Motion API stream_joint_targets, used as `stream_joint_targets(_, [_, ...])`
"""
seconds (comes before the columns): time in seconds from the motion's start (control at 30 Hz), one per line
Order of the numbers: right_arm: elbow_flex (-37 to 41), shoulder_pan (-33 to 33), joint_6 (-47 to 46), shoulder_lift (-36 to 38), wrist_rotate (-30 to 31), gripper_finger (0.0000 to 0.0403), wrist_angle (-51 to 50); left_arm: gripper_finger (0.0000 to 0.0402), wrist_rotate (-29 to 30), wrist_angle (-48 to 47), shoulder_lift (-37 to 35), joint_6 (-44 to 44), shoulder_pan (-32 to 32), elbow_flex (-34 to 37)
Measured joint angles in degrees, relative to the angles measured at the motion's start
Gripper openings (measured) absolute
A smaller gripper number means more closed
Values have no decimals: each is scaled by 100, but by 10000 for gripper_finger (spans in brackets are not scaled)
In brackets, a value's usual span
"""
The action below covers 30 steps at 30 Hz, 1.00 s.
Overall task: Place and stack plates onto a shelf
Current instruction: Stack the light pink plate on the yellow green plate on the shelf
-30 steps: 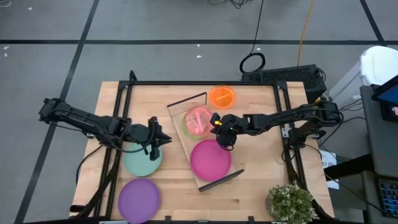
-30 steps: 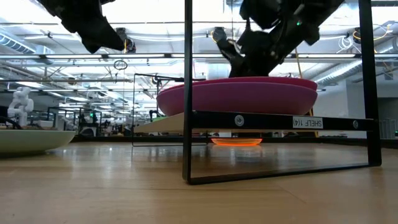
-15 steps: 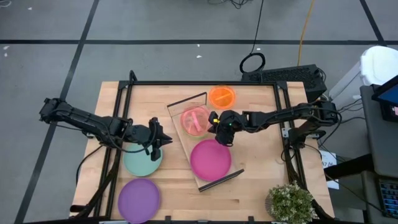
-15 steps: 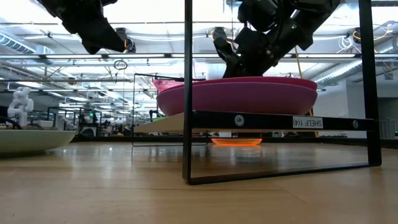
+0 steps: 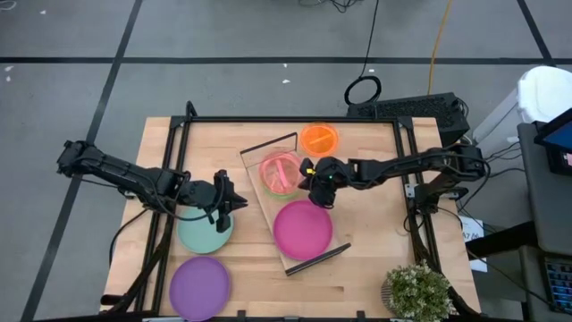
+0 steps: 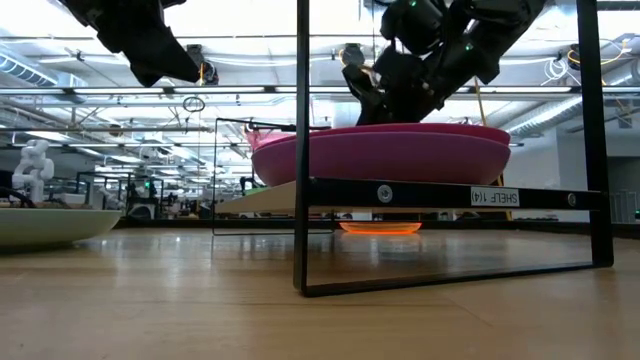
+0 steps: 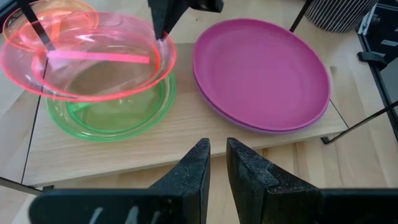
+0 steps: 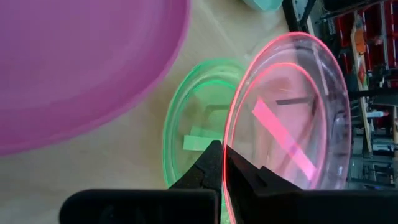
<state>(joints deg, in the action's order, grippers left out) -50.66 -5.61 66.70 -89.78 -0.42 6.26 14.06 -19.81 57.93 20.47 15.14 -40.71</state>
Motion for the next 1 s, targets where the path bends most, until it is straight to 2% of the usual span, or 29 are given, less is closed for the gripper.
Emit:
stream_joint_targets(0.43, [-1,-74,175,-556,19,0,285,58,0,72,-2,-2,0,2])
stream_joint_targets(0.8, [-1,-70,237,-539,30,33,274,58,0,76,-2,-15,0,1])
stream_joint_targets(1.0, [1,-63,1,-146,30,53,-6,58,0,76,-2,-6,0,2])
